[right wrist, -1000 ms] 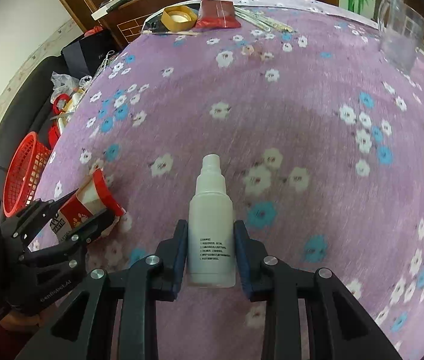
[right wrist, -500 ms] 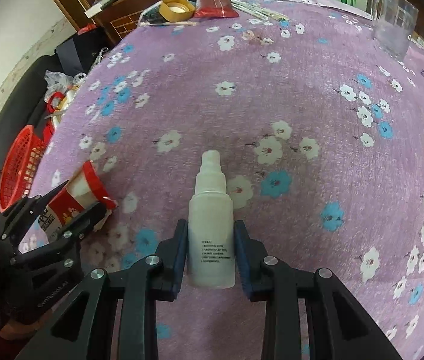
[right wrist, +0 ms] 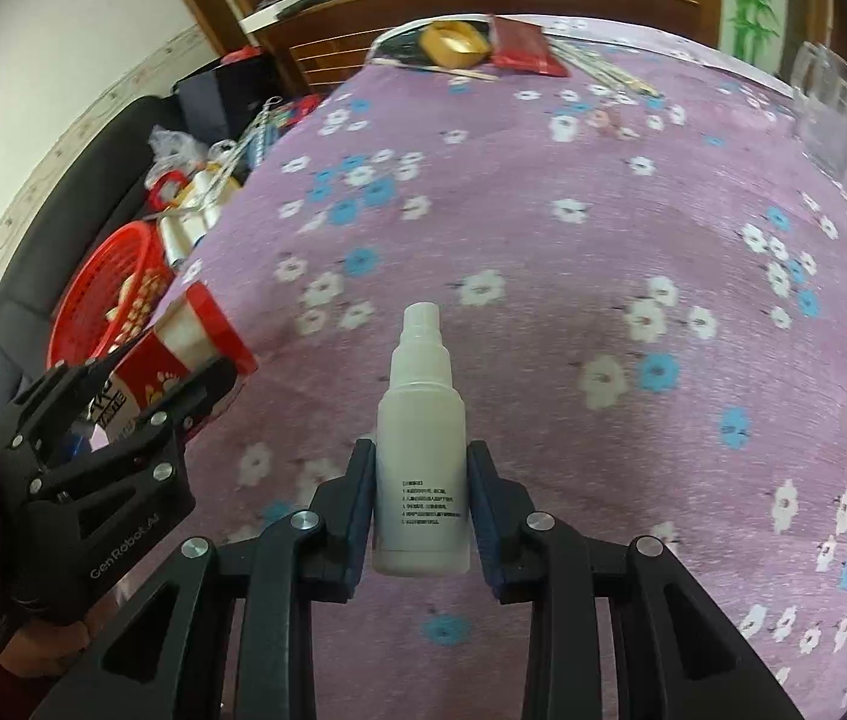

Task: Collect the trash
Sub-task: 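Carry the red packet and white spray bottle with both tools over the red basket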

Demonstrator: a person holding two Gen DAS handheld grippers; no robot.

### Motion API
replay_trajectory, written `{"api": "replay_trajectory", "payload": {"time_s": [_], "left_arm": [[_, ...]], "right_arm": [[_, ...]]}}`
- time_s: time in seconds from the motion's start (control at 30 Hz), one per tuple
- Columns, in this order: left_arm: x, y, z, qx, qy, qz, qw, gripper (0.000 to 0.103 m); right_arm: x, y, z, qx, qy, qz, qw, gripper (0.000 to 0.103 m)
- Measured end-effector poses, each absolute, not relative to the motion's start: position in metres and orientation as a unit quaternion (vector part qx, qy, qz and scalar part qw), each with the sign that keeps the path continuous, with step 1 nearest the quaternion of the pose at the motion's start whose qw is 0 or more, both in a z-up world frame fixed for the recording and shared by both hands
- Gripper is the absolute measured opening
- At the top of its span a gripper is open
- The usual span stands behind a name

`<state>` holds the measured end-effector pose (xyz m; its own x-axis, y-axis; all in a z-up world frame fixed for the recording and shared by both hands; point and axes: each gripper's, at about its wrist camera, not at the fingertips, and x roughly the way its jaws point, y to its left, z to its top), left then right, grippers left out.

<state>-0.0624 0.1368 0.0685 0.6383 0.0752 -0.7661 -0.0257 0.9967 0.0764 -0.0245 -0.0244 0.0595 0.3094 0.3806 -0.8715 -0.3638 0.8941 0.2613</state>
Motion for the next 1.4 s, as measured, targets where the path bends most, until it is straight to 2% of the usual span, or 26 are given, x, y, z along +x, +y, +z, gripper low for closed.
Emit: {"api": "replay_trajectory", "payload": {"time_s": [0.47, 1.4], "left_arm": [[-0.085, 0.169, 0.087, 0.011, 0.407, 0.087, 0.909, 0.055], [-0.117, 0.324, 0.113, -0.062, 0.374, 0.189, 0.906, 0.055]], "right_arm": [[-0.029, 0.017, 0.077, -0.030, 0.524, 0.283, 0.803, 0.033], [-0.022, 0.161, 0.115, -0.066, 0.491, 0.368, 0.787, 0.033]]}}
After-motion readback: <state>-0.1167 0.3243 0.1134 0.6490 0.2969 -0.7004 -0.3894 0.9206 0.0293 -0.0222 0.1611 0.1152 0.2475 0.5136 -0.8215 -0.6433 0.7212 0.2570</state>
